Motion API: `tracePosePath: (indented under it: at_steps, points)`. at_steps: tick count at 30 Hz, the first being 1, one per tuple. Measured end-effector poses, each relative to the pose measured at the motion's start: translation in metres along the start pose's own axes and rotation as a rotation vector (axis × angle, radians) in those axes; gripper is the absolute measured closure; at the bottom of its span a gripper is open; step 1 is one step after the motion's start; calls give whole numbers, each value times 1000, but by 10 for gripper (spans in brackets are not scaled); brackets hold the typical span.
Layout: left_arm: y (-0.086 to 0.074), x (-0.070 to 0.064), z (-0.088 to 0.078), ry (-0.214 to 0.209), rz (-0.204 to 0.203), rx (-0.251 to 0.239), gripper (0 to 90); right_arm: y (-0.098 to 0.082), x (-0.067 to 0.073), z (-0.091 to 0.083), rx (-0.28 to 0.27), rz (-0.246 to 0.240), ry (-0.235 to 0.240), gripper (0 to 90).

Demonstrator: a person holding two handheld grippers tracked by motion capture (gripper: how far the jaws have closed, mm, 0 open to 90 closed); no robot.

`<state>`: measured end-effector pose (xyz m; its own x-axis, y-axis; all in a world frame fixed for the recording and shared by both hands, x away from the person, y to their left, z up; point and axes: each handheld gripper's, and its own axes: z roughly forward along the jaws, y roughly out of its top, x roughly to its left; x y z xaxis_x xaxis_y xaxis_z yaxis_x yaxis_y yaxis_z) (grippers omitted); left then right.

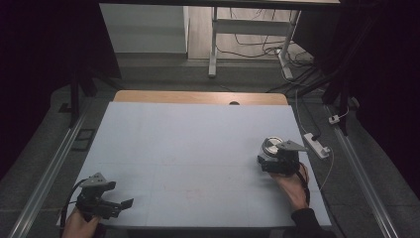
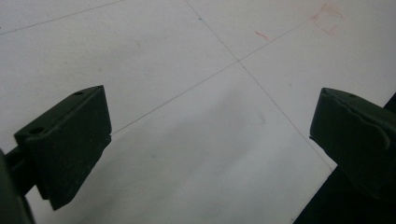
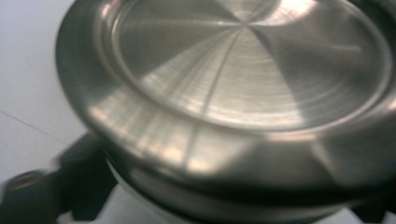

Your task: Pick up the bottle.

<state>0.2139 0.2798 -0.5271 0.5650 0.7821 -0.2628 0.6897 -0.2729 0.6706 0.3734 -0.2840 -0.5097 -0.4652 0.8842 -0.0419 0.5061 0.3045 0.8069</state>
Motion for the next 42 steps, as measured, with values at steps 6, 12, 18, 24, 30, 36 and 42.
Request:
tracePosePath:
  at_steps: [6,12,18,24,30,36,42]
  points:
    - [0,-1,0,0,4,2,0,0,1,-2,4,2,-16,147]
    - [0,0,0,-4,5,1,1,1,3,-4,19,13,-33,148]
    - [0,0,0,-7,6,1,1,5,6,-9,0,20,-9,149]
    - [0,0,0,-11,6,0,1,15,16,-17,-27,-6,44,149]
    - [0,0,0,-14,5,-3,1,25,38,-21,-43,-66,106,149]
    - [0,0,0,-15,6,-1,1,32,64,-18,-45,-118,181,149]
    - [0,0,0,-15,5,0,1,38,85,-14,-50,-143,250,149]
